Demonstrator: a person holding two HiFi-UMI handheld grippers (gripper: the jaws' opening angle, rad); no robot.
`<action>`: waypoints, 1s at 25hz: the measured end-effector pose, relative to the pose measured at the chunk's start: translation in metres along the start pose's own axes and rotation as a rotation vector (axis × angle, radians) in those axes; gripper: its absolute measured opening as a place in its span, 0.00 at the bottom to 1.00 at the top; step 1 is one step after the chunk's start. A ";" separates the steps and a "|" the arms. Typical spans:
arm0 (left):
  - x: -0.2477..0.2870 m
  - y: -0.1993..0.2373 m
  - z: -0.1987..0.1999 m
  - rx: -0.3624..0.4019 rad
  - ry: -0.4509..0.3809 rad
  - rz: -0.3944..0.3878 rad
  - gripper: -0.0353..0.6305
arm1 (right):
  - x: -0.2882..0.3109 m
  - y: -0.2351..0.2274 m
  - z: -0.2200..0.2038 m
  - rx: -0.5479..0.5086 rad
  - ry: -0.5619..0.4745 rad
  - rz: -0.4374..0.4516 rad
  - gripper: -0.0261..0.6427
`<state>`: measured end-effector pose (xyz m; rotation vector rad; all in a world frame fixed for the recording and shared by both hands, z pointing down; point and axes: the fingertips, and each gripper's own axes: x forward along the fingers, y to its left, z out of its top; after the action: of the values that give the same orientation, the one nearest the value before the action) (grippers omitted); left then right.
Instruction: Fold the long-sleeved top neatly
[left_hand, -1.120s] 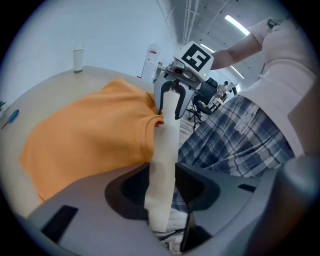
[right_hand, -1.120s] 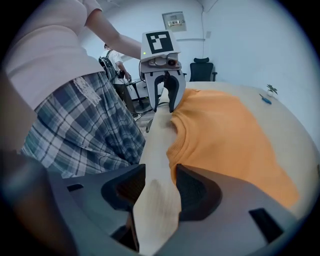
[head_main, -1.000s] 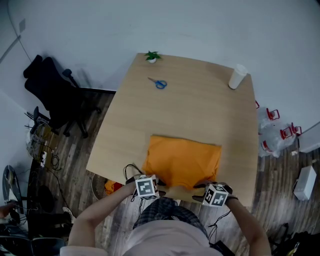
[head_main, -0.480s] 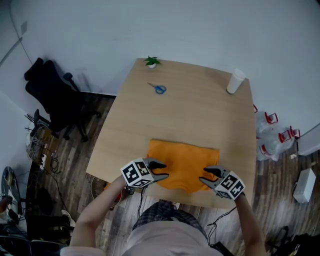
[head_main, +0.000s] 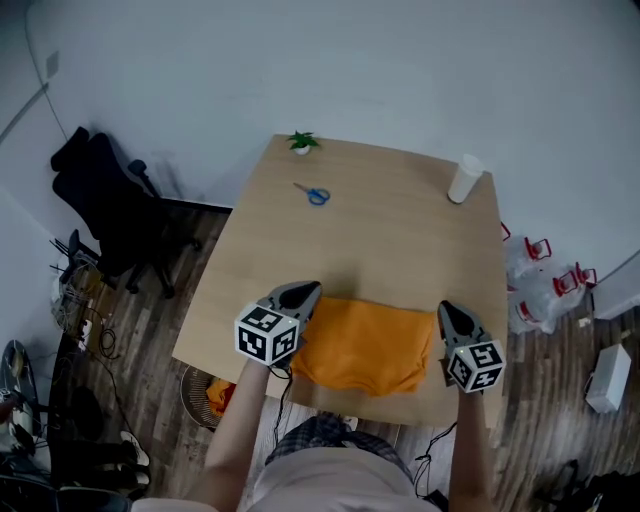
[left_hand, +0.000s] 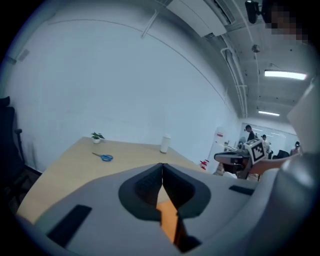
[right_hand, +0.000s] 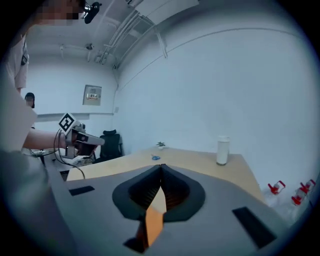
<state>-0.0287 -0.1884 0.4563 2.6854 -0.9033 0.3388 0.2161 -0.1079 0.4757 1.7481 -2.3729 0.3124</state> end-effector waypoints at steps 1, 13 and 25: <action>-0.002 0.003 0.007 0.000 -0.034 0.030 0.06 | -0.003 -0.007 0.005 0.006 -0.024 -0.034 0.05; -0.024 0.020 0.051 0.112 -0.236 0.258 0.06 | -0.029 -0.036 0.041 -0.026 -0.169 -0.299 0.05; -0.029 0.024 0.050 0.070 -0.255 0.252 0.06 | -0.046 -0.056 0.041 -0.004 -0.187 -0.385 0.05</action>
<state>-0.0595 -0.2076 0.4055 2.7232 -1.3336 0.0802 0.2823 -0.0931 0.4272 2.2628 -2.0776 0.0906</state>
